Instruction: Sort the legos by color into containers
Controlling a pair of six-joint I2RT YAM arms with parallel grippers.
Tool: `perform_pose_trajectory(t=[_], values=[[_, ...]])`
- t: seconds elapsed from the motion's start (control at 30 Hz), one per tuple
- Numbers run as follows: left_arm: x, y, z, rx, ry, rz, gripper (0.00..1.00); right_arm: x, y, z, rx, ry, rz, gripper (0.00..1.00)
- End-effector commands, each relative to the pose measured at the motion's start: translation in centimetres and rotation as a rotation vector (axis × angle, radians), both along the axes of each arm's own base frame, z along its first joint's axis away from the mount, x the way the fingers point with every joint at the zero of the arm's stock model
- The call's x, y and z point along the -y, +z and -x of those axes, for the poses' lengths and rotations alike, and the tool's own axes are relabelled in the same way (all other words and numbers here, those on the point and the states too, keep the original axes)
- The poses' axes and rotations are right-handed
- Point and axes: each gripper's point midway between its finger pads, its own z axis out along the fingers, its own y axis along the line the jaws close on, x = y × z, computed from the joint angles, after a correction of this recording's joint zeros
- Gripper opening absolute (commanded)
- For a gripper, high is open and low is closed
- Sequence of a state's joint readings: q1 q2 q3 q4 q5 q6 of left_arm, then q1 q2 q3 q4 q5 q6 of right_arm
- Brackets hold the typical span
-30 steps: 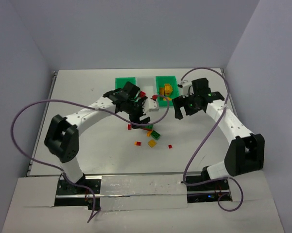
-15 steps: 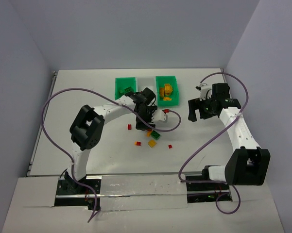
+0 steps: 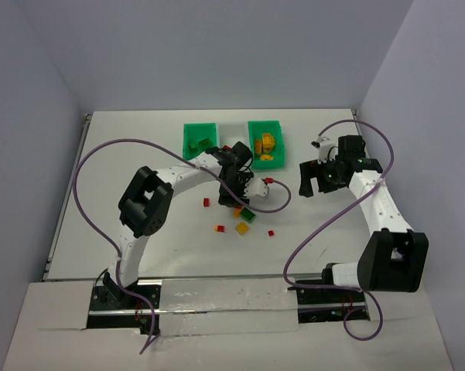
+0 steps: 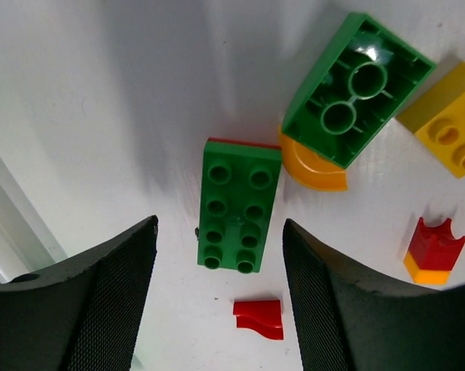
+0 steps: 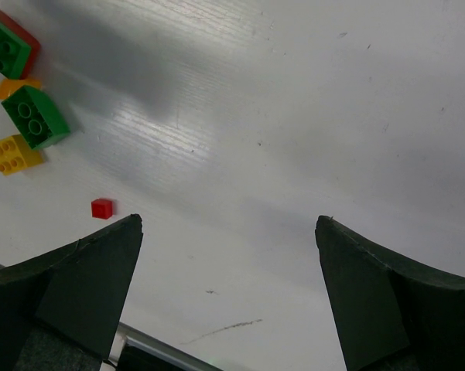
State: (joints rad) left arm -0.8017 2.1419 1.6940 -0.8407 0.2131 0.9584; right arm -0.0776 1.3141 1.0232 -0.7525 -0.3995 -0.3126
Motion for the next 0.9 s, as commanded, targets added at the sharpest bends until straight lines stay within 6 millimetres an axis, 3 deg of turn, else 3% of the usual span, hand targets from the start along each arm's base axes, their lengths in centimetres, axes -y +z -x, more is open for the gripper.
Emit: perform_pose_trajectory(t=[0.0,0.17,0.33,0.47,0.6,0.67,0.77,0.87], values=[[1.7,1.3,0.2,0.016,-0.056,0.032,0.71,0.0,0.1,-0.4,0.016,0.011,-0.011,1.0],[2.1,0.9,0.8,0.008,-0.075,0.023,0.65,0.1,0.0,-0.4,0.01,0.009,-0.009,1.0],[1.8,0.4,0.9,0.002,-0.079,0.009,0.45,0.3,0.2,-0.5,0.016,0.005,-0.004,1.0],[1.5,0.3,1.1,0.0,-0.079,0.004,0.39,0.4,0.4,-0.6,0.02,0.004,-0.003,1.0],[1.6,1.4,1.2,-0.004,-0.063,0.029,0.28,0.1,1.1,-0.8,0.03,0.007,-0.02,1.0],[1.4,3.1,1.2,-0.028,-0.035,0.074,0.19,-0.5,2.1,-1.0,0.051,0.027,-0.05,0.99],[1.4,8.7,1.1,-0.059,0.024,0.201,0.03,-1.7,3.8,-1.4,0.093,0.072,-0.115,0.99],[1.1,13.8,1.5,-0.125,0.107,0.353,0.0,-3.3,5.5,-1.5,0.123,0.129,-0.197,0.98]])
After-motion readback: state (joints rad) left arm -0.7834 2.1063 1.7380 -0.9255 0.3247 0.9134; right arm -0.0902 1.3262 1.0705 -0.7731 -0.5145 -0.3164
